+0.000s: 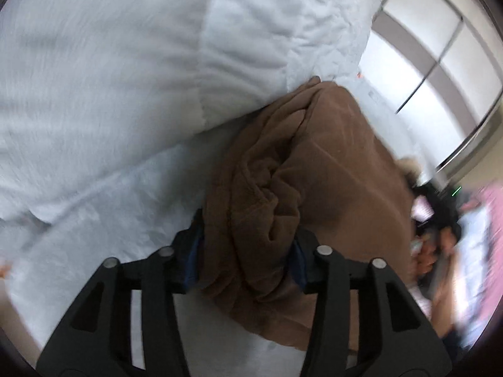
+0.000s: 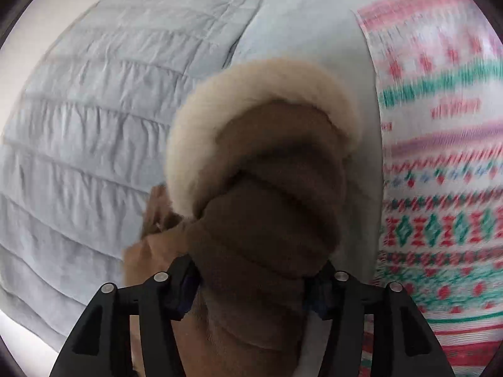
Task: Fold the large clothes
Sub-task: 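Lift the bundle with both tools and carry it toward the grey headboard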
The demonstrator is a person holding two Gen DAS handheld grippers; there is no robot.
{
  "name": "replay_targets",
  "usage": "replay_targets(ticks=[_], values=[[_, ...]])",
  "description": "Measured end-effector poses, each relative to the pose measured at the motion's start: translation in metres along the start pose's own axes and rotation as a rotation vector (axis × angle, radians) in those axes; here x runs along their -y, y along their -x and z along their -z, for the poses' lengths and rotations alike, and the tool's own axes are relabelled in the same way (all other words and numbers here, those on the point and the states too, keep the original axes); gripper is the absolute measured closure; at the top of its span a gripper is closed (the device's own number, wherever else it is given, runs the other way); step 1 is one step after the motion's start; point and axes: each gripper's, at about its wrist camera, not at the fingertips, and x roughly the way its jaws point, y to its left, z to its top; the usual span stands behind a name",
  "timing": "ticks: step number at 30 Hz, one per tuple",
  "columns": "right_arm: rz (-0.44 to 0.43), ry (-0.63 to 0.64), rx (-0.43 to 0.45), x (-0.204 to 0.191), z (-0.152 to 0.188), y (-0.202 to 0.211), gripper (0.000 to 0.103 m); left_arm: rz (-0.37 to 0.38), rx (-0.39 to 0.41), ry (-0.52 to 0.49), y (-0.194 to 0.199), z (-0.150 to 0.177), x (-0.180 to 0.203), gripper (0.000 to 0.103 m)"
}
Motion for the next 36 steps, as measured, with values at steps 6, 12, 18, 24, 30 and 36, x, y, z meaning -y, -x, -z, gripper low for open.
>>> replay_targets(ticks=[6, 12, 18, 24, 30, 36], values=[[0.009, 0.032, 0.021, -0.005, 0.013, 0.026, 0.054, 0.017, 0.045, 0.031, 0.000, -0.016, 0.000, 0.052], [0.002, -0.065, 0.082, 0.013, 0.033, 0.040, 0.057, 0.077, 0.089, 0.025, -0.005, -0.037, 0.006, 0.057], [0.060, -0.109, 0.072, 0.003, 0.046, 0.059, 0.048, 0.030, 0.188, 0.077, 0.006, -0.061, 0.007, 0.091], [0.141, 0.122, 0.227, -0.027, 0.086, 0.120, 0.047, -0.064, 0.238, -0.123, 0.044, -0.047, 0.055, 0.068], [0.173, 0.482, 0.119, -0.099, 0.144, 0.091, 0.064, 0.069, 0.155, -0.194, 0.020, -0.039, 0.082, 0.061], [0.283, 0.630, 0.008, -0.122, 0.183, 0.031, 0.066, -0.008, 0.020, -0.137, -0.040, -0.029, 0.042, 0.094]])
